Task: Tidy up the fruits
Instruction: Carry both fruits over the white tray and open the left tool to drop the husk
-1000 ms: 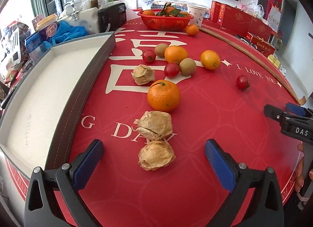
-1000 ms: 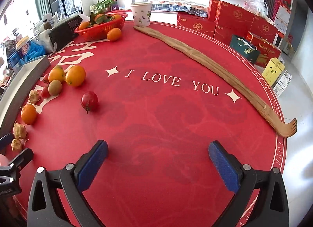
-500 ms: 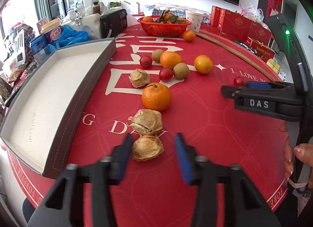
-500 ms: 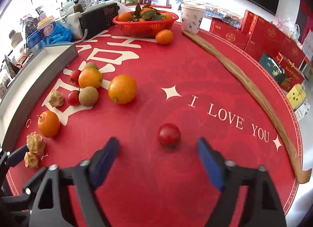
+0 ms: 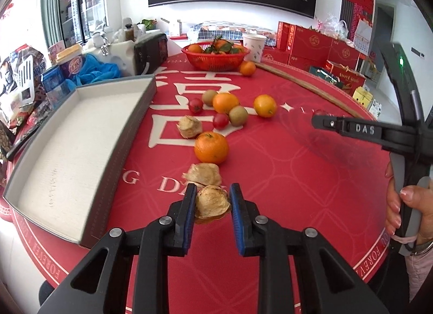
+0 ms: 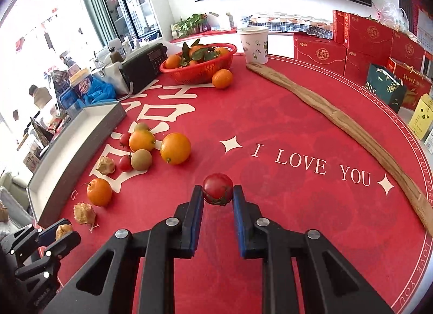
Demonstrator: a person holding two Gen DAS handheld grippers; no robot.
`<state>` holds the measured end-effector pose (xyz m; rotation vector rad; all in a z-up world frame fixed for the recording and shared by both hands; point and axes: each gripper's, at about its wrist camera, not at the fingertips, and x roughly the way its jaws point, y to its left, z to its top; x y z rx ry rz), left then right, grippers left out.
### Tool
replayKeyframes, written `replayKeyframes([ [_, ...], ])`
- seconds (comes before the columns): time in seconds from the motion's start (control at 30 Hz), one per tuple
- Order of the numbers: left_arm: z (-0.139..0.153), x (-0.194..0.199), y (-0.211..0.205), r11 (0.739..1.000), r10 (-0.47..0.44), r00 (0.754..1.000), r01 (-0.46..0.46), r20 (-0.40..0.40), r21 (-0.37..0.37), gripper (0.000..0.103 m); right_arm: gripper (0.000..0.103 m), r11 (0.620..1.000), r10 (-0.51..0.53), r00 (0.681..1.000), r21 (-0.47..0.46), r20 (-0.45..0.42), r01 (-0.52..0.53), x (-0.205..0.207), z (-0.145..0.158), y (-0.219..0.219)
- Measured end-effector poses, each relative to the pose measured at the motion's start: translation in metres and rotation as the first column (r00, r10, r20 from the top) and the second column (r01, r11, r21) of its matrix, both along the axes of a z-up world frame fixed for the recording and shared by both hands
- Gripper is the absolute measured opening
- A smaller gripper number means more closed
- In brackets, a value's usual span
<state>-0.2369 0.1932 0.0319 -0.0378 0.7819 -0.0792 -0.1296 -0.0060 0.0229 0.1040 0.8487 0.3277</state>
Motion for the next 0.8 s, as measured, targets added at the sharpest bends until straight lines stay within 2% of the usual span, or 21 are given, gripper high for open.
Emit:
replayKeyframes([
  [0.23, 0.029, 0.001, 0.032, 0.998, 0.066, 0.997, -0.066, 0.037, -0.002, 0.027, 0.023, 0.999, 0.031, 0.999, 0.022, 0.029, -0.031, -0.001, 0.005, 0.011],
  [0.43, 0.055, 0.033, 0.074, 0.990, 0.140, 0.987, -0.142, 0.076, 0.015, 0.027, 0.023, 0.998, 0.059, 0.995, 0.029, 0.077, -0.062, -0.007, 0.022, 0.032],
  [0.5, 0.057, 0.048, 0.090, 0.988, 0.151, 0.986, -0.152, 0.068, -0.001, 0.027, 0.023, 0.997, 0.067, 0.994, 0.034, 0.081, -0.070, -0.009, 0.029, 0.048],
  [0.6, 0.056, 0.073, 0.113, 0.984, 0.174, 0.982, -0.175, 0.072, 0.013, 0.027, 0.023, 0.993, 0.122, 0.990, 0.002, 0.077, -0.122, -0.008, 0.040, 0.090],
  [0.7, 0.049, 0.079, 0.139, 0.969, 0.244, 0.965, -0.246, 0.092, 0.008, 0.027, 0.023, 0.983, 0.183, 0.981, -0.027, 0.060, -0.181, 0.000, 0.045, 0.133],
  [0.77, 0.043, 0.082, 0.154, 0.966, 0.257, 0.965, -0.257, 0.057, -0.008, 0.027, 0.023, 0.973, 0.229, 0.973, -0.034, 0.043, -0.227, 0.009, 0.046, 0.165],
  [0.8, 0.039, 0.083, 0.165, 0.962, 0.272, 0.962, -0.271, 0.030, -0.038, 0.027, 0.023, 0.969, 0.246, 0.968, -0.037, 0.038, -0.245, 0.012, 0.045, 0.177],
])
